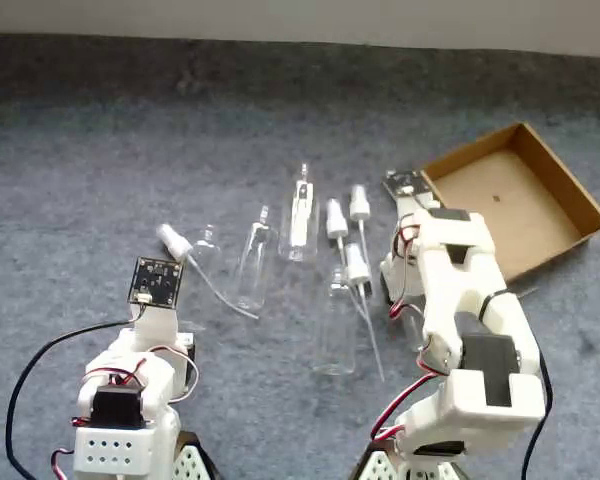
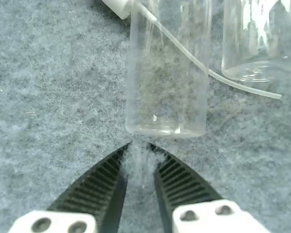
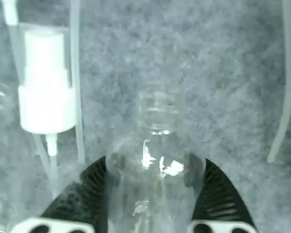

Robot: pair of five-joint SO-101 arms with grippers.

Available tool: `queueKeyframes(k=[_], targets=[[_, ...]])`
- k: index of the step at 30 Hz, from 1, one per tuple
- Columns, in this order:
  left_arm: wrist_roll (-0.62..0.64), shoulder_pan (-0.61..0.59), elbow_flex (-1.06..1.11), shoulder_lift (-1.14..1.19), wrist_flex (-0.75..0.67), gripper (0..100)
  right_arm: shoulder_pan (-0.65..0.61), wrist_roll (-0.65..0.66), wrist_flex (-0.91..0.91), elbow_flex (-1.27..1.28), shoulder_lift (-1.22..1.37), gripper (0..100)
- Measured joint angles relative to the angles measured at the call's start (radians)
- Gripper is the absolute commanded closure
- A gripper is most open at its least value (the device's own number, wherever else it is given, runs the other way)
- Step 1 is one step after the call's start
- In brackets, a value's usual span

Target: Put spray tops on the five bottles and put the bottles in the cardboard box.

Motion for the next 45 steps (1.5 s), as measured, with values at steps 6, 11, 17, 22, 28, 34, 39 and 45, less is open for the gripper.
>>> queueKeyframes(k=[6,11,17,22,28,34,39,45], targets=[[0.000,0.000,0.000,0.000,0.000,99,0.011,0.091,0.003,-0.043,0.043,72.2],[0.000,0.000,0.000,0.000,0.000,99,0.009,0.118,0.003,-0.043,0.044,70.0],[0.000,0.000,0.000,0.000,0.000,99,0.009,0.120,0.003,-0.043,0.044,70.0],[0.000,0.000,0.000,0.000,0.000,99,0.009,0.120,0.003,-0.043,0.044,70.0],[0.000,0.000,0.000,0.000,0.000,99,0.009,0.120,0.003,-0.054,0.046,70.4],[0.000,0.000,0.000,0.000,0.000,99,0.017,0.120,0.000,-0.086,0.048,83.7],[0.000,0.000,0.000,0.000,0.000,99,0.026,0.120,0.000,-0.098,0.048,85.1],[0.000,0.000,0.000,0.000,0.000,99,0.023,0.120,0.000,-0.098,-0.044,85.2]])
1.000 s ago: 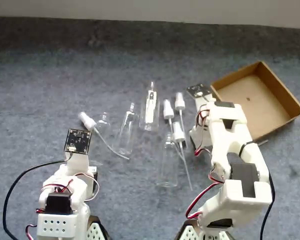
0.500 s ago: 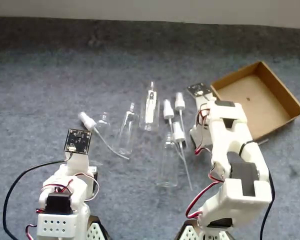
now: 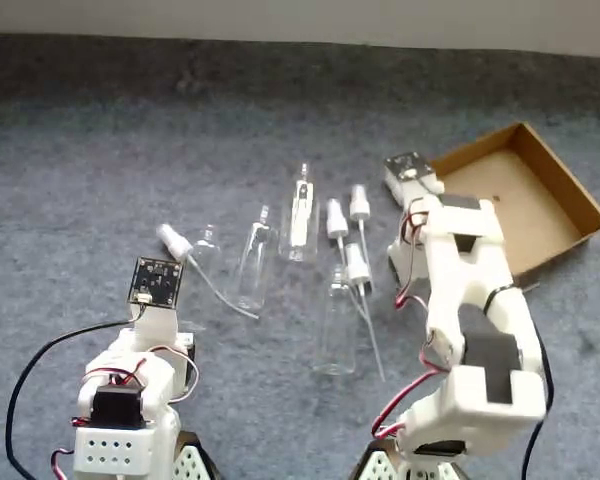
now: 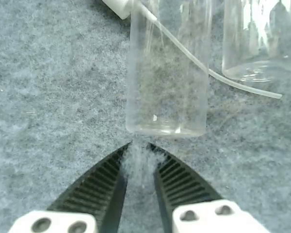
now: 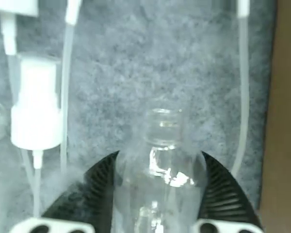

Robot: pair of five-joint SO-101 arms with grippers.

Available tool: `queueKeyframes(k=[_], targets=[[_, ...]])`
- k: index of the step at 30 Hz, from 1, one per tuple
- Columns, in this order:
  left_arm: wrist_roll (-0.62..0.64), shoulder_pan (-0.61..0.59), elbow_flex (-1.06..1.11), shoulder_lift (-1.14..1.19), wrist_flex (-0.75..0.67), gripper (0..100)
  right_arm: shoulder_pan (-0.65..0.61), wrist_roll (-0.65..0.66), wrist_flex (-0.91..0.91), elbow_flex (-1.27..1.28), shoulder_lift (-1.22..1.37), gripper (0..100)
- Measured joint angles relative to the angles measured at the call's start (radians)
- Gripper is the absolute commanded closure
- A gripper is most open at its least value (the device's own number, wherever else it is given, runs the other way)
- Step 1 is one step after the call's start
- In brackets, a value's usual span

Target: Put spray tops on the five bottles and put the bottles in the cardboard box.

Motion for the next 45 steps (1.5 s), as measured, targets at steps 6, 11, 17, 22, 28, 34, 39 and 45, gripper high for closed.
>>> queueKeyframes(k=[6,11,17,22,28,34,39,45], targets=[[0.000,0.000,0.000,0.000,0.000,99,-0.002,0.000,0.000,0.040,-0.308,85.2],[0.000,0.000,0.000,0.000,0.000,99,-0.005,0.000,0.000,0.178,-0.560,85.2],[0.000,0.000,0.000,0.000,0.000,99,-0.044,0.000,0.000,0.371,-0.830,85.2],[0.000,0.000,0.000,0.000,0.000,99,-0.084,-0.054,-0.109,0.537,-0.993,85.1],[0.000,0.000,0.000,0.000,0.000,99,-0.086,-0.232,-0.153,0.667,-1.045,85.1],[0.000,0.000,0.000,0.000,0.000,99,-0.127,-0.365,-0.153,0.671,-1.060,85.1],[0.000,0.000,0.000,0.000,0.000,99,-0.150,-0.433,-0.153,0.671,-1.062,85.1],[0.000,0.000,0.000,0.000,0.000,99,-0.152,-0.442,-0.153,0.671,-1.062,85.1]])
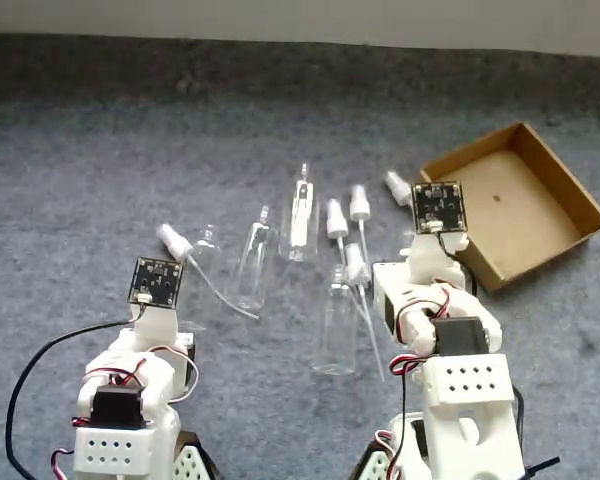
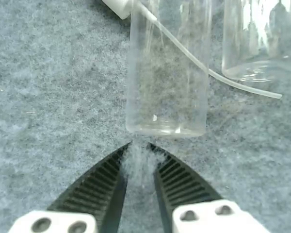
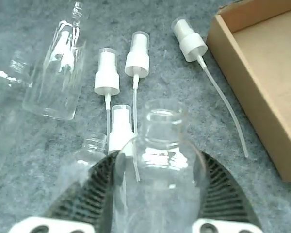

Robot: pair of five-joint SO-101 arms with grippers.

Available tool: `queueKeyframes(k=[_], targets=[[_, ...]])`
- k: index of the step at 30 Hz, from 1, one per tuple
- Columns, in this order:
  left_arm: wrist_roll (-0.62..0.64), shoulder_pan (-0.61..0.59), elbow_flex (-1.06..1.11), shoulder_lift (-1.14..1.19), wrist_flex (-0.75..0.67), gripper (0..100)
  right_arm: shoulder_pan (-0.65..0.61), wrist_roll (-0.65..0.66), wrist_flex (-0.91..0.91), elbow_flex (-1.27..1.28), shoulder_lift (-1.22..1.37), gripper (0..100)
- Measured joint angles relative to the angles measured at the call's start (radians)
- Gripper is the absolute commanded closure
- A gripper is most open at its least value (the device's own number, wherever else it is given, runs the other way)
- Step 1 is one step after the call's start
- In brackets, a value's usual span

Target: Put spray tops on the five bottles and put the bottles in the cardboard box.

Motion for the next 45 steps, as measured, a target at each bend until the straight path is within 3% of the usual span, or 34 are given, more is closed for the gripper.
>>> queueKeyframes(k=[11,16,23,29,45], targets=[[0.000,0.000,0.000,0.000,0.000,99,0.000,-0.003,-0.006,0.041,-0.002,85.1],[-0.003,-0.011,0.000,0.000,-0.021,99,0.000,-0.003,-0.123,0.130,-0.002,85.1],[-0.235,-0.118,0.000,0.000,-0.193,99,-0.002,-0.003,-0.236,0.207,-0.002,85.1],[-0.249,-0.209,-0.029,0.000,-0.218,99,-0.002,-0.003,-0.242,0.209,-0.002,85.1],[-0.249,-0.210,-0.193,0.020,-0.224,99,-0.002,-0.003,-0.242,0.209,-0.002,85.1]])
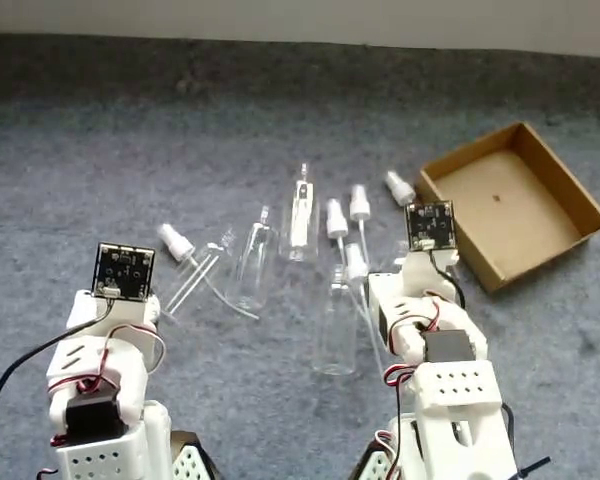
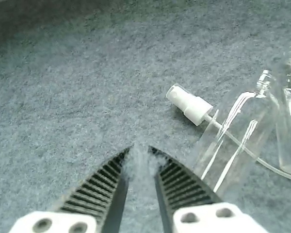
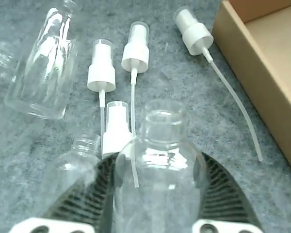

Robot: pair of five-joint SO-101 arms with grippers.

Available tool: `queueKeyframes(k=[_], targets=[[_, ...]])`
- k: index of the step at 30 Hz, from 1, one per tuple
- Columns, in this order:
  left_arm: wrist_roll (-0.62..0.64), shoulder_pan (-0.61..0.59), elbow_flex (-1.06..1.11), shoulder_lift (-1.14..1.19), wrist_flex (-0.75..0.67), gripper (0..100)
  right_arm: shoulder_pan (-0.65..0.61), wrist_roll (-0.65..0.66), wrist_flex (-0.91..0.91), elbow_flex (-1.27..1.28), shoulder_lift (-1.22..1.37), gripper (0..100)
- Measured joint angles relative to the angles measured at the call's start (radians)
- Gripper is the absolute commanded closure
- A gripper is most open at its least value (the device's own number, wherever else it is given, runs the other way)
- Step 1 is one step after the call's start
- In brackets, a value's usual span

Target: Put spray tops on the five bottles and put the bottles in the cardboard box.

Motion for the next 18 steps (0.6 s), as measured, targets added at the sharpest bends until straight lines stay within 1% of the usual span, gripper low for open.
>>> queueKeyframes(k=[5,9,11,13,15,17,18], targets=[[0.000,-0.002,-0.149,0.186,0.000,99,0.000,0.000,0.000,0.000,0.000,85.1],[0.000,-0.002,-0.278,0.414,0.000,99,0.000,0.000,0.000,0.000,0.000,85.1],[0.000,-0.002,-0.339,0.542,-0.002,96,0.000,0.000,0.000,0.000,0.000,85.1],[0.037,-0.002,-0.404,0.663,-0.003,90,0.000,0.000,0.000,0.000,0.000,85.1],[0.103,-0.002,-0.473,0.781,-0.003,84,0.000,0.000,0.000,0.000,0.000,85.1],[0.178,0.018,-0.539,0.902,-0.003,81,0.000,0.000,0.000,0.000,0.000,85.1],[0.213,0.034,-0.569,0.961,-0.003,80,0.000,0.000,0.000,0.006,0.000,85.1]])
